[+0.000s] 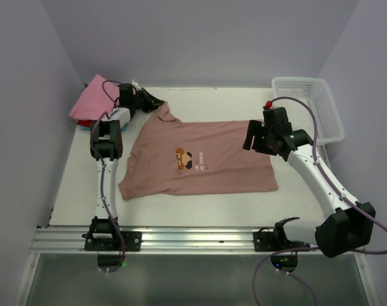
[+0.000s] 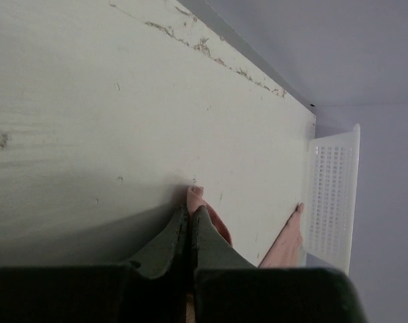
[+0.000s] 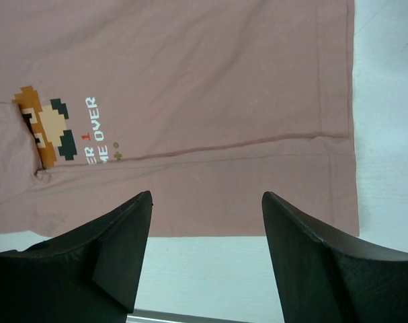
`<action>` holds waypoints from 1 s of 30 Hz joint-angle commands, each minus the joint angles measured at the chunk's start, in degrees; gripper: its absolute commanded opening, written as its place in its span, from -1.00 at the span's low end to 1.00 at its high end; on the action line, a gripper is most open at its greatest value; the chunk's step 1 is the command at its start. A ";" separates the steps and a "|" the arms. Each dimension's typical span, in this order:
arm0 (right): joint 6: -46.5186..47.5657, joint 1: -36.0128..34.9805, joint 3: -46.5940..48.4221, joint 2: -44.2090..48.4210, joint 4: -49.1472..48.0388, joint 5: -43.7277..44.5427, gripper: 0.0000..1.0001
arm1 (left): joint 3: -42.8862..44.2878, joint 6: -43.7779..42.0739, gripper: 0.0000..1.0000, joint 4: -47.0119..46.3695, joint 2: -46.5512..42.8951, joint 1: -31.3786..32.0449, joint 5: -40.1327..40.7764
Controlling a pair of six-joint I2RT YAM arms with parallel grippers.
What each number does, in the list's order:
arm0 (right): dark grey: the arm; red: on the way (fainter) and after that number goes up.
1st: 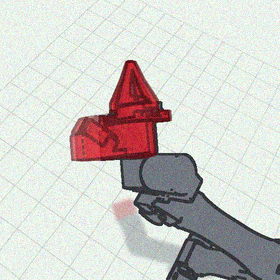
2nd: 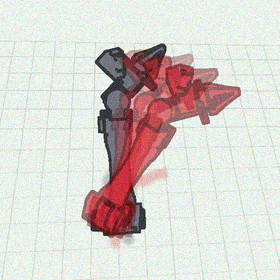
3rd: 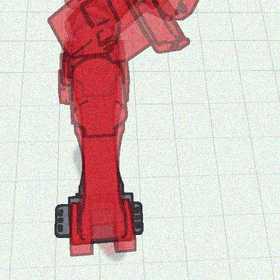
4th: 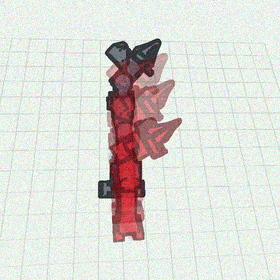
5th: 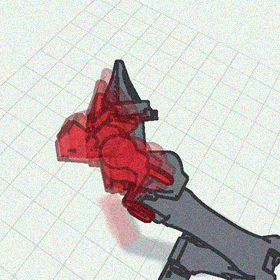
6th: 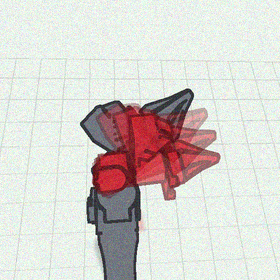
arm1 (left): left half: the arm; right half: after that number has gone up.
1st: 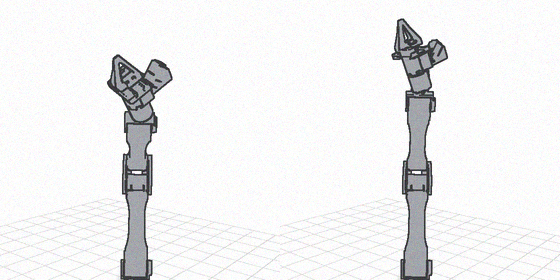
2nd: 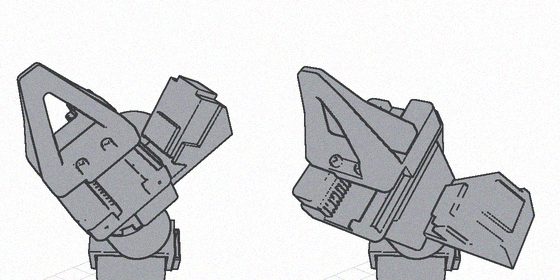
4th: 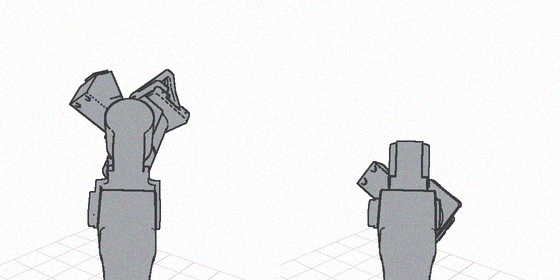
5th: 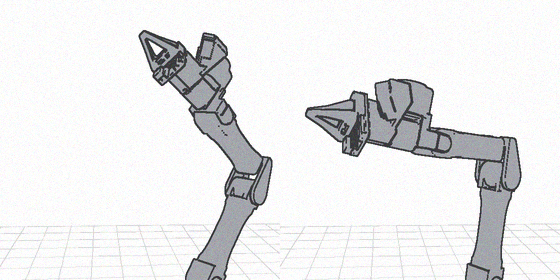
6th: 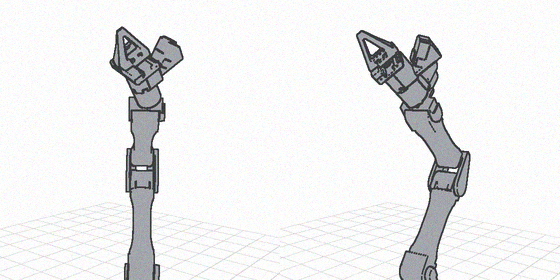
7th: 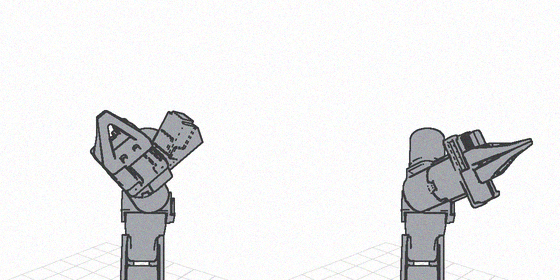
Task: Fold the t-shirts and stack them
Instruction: Fold the tshirt
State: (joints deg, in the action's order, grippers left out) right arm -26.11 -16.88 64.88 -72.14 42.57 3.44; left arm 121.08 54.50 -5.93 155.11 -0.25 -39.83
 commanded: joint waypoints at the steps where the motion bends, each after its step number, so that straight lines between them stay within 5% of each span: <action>1: -0.17 -0.25 -0.37 1.21 -2.56 2.62 0.38 | -4.87 -0.97 -1.00 -3.20 -6.29 -0.54 -1.56; 6: -0.17 -0.17 4.18 -4.84 -4.42 8.14 0.33 | -12.95 -2.82 -1.00 -6.45 -14.29 -1.68 -2.00; 14: 0.01 0.36 19.65 -23.37 -2.67 18.26 0.67 | -20.34 -5.45 -1.00 -6.02 -24.93 -1.95 -2.79; 20: -3.07 2.20 31.43 -33.23 1.02 21.60 0.62 | -24.65 -7.83 -1.00 -3.47 -30.65 -2.03 -4.37; 22: -3.42 2.47 35.56 -36.66 2.69 19.51 0.60 | -27.81 -8.62 -1.00 -3.47 -33.37 -2.03 -4.81; 24: 1.72 2.47 34.88 -37.63 -1.93 2.70 0.56 | -31.15 -9.85 -1.00 -3.38 -35.82 -2.03 -4.64; 27: 4.40 1.51 34.60 -40.35 -8.11 -26.10 0.10 | -33.88 -10.38 -1.00 -3.38 -37.07 -2.03 -4.81; 29: 4.84 -1.38 36.27 -43.78 -8.55 -32.07 -0.86 | -35.11 -9.94 -1.00 -4.08 -37.16 -2.03 -5.08; 30: 5.45 -2.61 36.63 -44.66 -8.81 -36.53 -1.00 | -35.47 -9.68 -1.00 -4.43 -37.07 -2.12 -5.25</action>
State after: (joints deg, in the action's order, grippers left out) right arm -23.62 -15.03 98.89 -113.75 37.41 -9.41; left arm 87.13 46.41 -8.14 121.10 -1.98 -43.53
